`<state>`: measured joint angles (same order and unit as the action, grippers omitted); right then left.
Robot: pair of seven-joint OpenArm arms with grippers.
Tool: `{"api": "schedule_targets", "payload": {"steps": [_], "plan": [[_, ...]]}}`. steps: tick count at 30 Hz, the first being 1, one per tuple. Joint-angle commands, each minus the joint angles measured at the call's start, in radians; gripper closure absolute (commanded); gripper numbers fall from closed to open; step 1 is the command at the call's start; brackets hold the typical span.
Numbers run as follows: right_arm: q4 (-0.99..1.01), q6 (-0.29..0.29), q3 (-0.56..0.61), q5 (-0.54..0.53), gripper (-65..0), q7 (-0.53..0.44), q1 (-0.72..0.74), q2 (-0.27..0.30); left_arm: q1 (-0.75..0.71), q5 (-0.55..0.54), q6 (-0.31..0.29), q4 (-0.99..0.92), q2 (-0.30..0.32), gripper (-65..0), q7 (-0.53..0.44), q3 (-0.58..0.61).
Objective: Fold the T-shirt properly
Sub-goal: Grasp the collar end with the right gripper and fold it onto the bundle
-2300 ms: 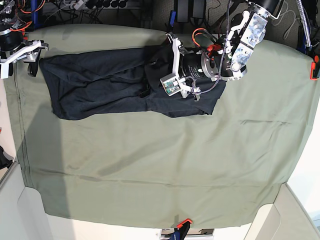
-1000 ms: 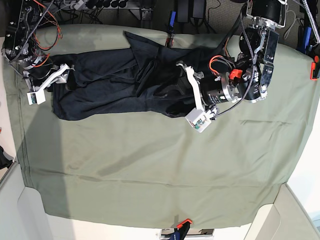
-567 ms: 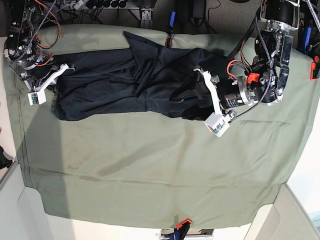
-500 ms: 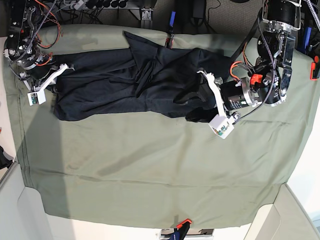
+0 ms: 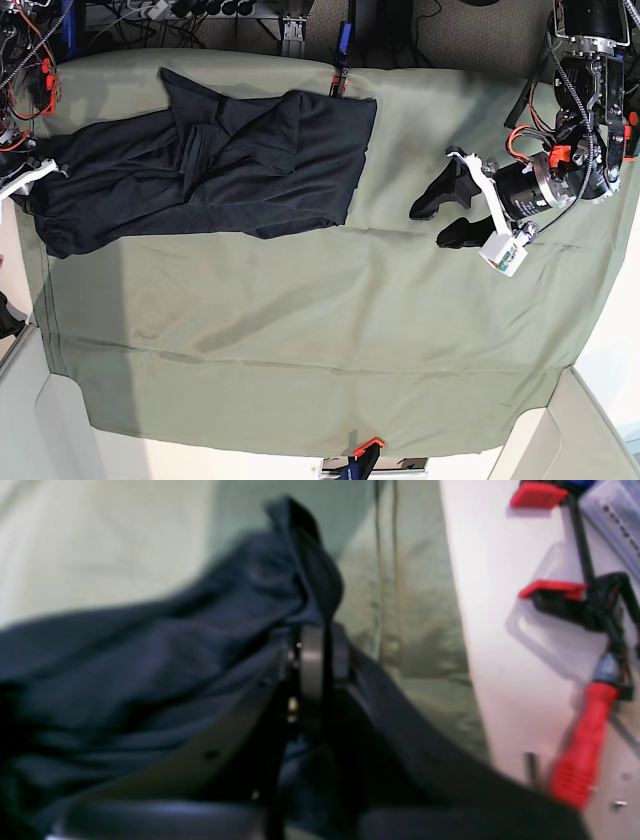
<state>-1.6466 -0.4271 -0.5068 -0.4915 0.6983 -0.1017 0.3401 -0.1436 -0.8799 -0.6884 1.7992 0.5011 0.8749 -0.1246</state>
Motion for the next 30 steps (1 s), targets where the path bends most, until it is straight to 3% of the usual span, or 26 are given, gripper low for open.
{"api": "schedule_targets", "payload": {"steps": [1, 4, 9, 16, 19, 21, 26, 30], "plan": [[-0.038, -0.027, -0.006, -0.062, 0.0, 0.003, 0.012, 0.008, 0.006, -0.013, -0.010, 0.002, 0.014, -41.1, -0.018, -0.008], [-0.119, -0.098, -0.002, -0.182, 0.0, 0.061, 0.005, -0.037, 0.005, -0.011, -0.010, -0.051, 0.015, -41.1, -0.018, -0.008], [-0.282, -0.101, 0.092, -0.207, 0.0, 0.065, -0.041, -0.150, 0.005, 0.032, -0.010, -0.139, 0.019, -41.1, -0.026, -0.008], [-0.352, -0.101, 0.362, -0.118, 0.0, 0.053, -0.120, -0.331, 0.005, 0.023, -0.010, -0.161, 0.068, -41.1, -0.031, -0.008], [-0.343, -0.100, 0.467, -0.010, 0.0, 0.003, -0.126, -0.389, 0.005, 0.020, -0.010, -0.161, 0.073, -41.1, -0.033, -0.008], [-0.320, -0.092, 0.529, 0.054, 0.0, -0.006, -0.122, -0.417, 0.005, 0.019, -0.010, -0.161, 0.073, -41.1, -0.033, -0.008], [-0.212, -0.093, 0.650, 0.079, 0.0, -0.016, -0.123, -0.478, 0.005, 0.003, -0.010, -0.161, 0.073, -41.1, -0.033, -0.008], [-0.161, -0.094, 0.715, 0.108, -0.6, -0.101, -0.122, -0.492, 0.005, 0.000, -0.010, -0.161, 0.073, -41.1, -0.033, -0.008]]}}
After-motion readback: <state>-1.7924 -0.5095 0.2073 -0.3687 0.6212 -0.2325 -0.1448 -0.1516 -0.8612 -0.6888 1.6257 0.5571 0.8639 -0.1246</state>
